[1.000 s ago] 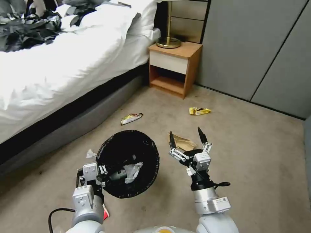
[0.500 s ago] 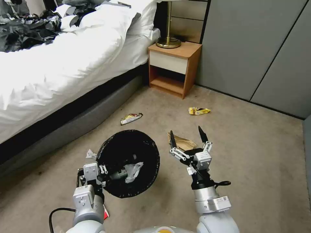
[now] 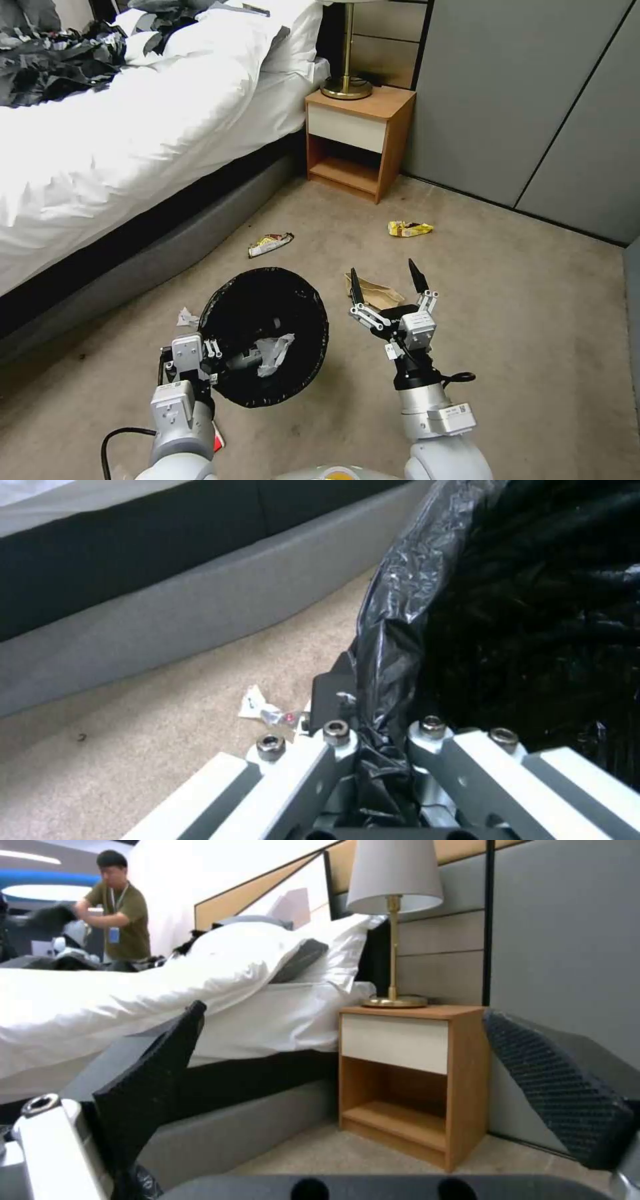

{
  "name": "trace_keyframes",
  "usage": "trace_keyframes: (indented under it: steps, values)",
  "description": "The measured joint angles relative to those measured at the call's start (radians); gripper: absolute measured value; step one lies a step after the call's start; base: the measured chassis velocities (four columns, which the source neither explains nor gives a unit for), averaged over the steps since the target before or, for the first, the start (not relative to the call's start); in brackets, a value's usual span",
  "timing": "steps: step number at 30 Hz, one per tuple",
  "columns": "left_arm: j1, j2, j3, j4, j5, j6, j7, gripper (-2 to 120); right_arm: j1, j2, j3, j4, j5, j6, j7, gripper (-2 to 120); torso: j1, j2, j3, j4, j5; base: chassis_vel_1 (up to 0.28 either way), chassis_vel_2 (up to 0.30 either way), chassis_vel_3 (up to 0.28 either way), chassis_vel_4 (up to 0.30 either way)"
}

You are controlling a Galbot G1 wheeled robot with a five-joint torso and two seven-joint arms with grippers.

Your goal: Pick up the trash bin, then pick up the garbage from the floor and place it into the trash bin.

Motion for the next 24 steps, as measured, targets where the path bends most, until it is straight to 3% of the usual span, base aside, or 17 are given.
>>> trace_keyframes:
  steps: [5, 24]
  values:
    - [0.000, 0.000, 0.000, 0.000, 0.001, 0.000, 0.000, 1, 0.000, -0.002, 0.001, 0.001, 0.001, 0.001, -0.001, 100, 0.000, 0.000, 0.000, 0.0000, 0.0000, -0.072, 0.076, 0.057, -0.064]
    - [-0.003, 0.000, -0.001, 0.001, 0.002, -0.001, 0.000, 1, 0.009, 0.001, 0.009, -0.007, -0.010, 0.029, -0.020, 100, 0.000, 0.000, 0.000, -0.0001, 0.0000, -0.165, 0.169, 0.168, -0.165]
